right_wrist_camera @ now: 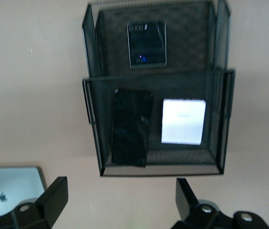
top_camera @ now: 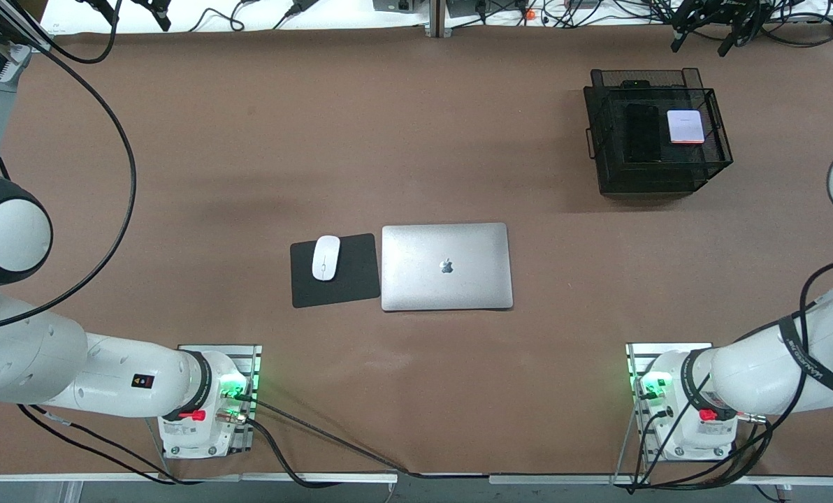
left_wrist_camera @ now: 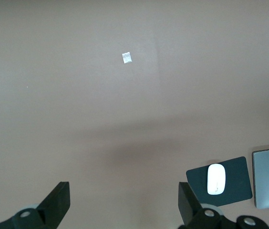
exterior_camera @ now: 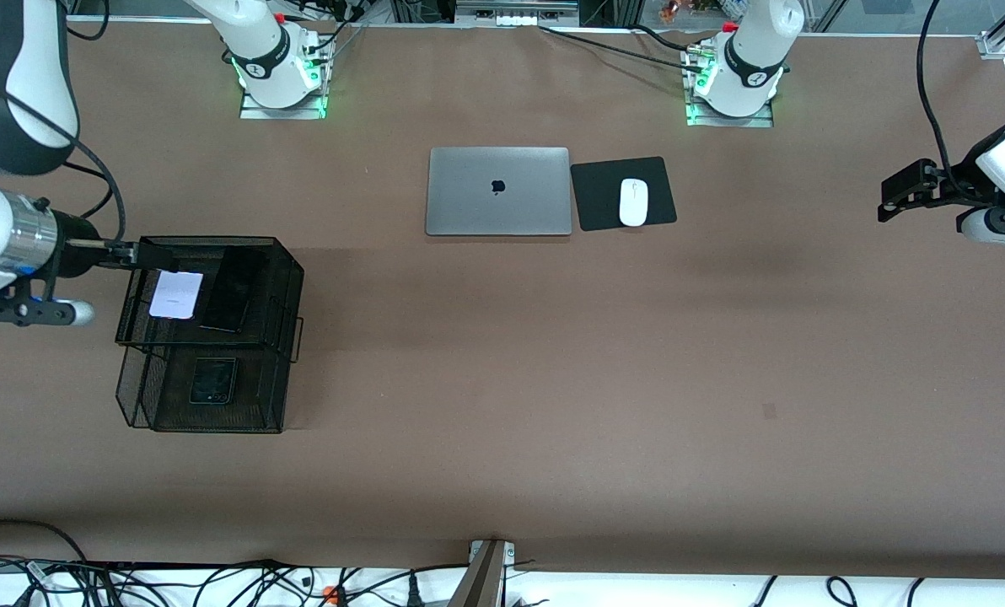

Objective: Place phones with both arms

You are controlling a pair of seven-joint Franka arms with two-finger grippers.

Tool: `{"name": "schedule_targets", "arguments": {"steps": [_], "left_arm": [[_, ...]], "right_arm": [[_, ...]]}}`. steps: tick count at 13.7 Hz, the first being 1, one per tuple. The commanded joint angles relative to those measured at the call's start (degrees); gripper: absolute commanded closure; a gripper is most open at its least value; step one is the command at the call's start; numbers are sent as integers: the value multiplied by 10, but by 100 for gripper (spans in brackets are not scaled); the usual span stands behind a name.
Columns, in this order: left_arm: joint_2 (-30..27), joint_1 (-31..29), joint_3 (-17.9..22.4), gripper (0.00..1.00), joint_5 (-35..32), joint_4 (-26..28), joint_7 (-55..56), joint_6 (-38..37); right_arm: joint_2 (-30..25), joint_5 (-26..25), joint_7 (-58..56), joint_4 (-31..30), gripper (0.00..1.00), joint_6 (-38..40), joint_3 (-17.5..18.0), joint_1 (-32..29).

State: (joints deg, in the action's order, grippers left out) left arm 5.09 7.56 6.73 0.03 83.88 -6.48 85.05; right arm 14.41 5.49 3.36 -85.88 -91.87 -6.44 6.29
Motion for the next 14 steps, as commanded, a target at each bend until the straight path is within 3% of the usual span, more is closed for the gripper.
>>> {"name": "schedule_targets", "arguments": {"steps": [1, 4, 10, 14], "left_arm": [[-16, 1, 4, 0, 11, 16, -3, 5], [-16, 1, 4, 0, 10, 16, -2, 4], [-16, 1, 4, 0, 11, 16, 1, 3], [-16, 1, 4, 0, 11, 14, 2, -2]], "right_arm": [[-82, -46, -3, -103, 0, -100, 81, -71], [-83, -67, -14, -74, 0, -109, 145, -130], [-22, -67, -12, 44, 1, 4, 147, -137], [-29, -61, 41, 41, 0, 40, 147, -142]]}}
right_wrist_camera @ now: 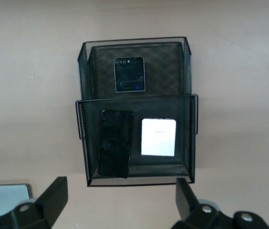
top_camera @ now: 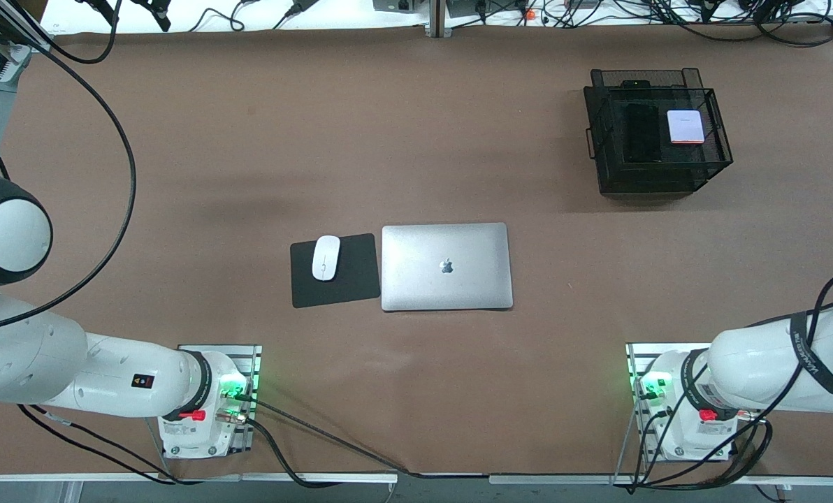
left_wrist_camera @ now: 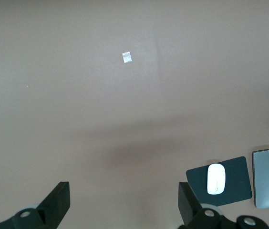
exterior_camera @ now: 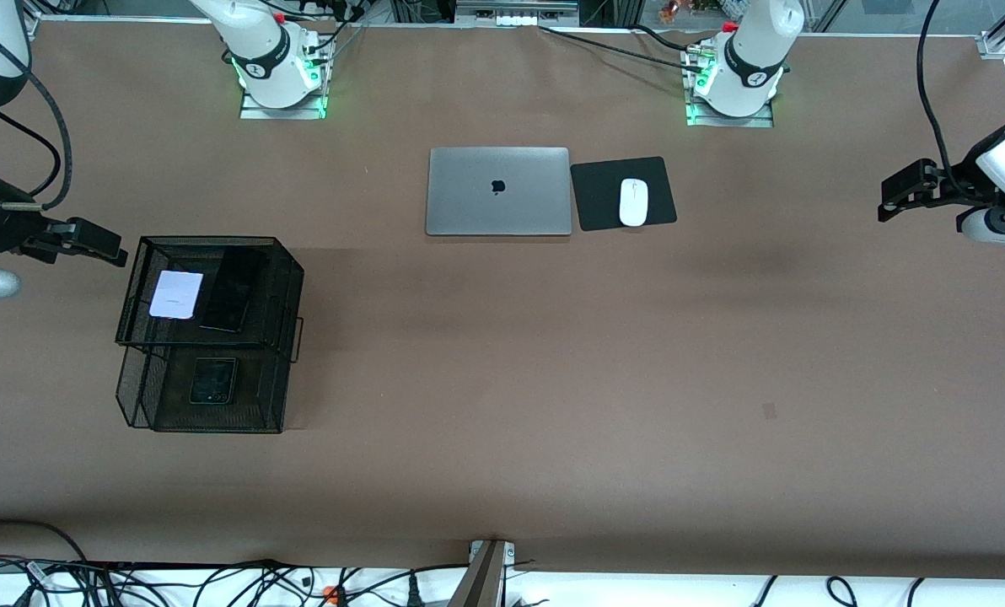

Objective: Place phones with both arms

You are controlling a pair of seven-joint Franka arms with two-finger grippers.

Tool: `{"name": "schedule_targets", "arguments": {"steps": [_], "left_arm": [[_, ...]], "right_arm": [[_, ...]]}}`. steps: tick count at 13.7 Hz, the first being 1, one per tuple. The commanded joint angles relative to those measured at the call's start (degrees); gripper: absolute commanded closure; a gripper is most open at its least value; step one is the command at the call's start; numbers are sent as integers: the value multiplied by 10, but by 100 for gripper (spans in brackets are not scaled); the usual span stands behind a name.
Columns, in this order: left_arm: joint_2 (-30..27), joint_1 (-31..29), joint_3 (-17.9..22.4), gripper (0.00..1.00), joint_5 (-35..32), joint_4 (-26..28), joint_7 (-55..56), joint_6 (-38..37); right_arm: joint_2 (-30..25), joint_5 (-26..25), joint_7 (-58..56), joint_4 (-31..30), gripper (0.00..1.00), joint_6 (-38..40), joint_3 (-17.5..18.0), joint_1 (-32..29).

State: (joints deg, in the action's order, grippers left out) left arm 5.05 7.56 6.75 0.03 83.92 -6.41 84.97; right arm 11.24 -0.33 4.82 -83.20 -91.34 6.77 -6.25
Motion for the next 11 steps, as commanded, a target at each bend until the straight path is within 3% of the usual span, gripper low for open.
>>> {"name": "schedule_targets", "arguments": {"steps": [1, 11], "left_arm": [[-15, 1, 4, 0, 11, 13, 1, -2], [-16, 1, 4, 0, 10, 12, 1, -9]], "right_arm": [[3, -3, 28, 13, 0, 47, 15, -18], [-10, -8, 25, -1, 0, 43, 15, -20]]}}
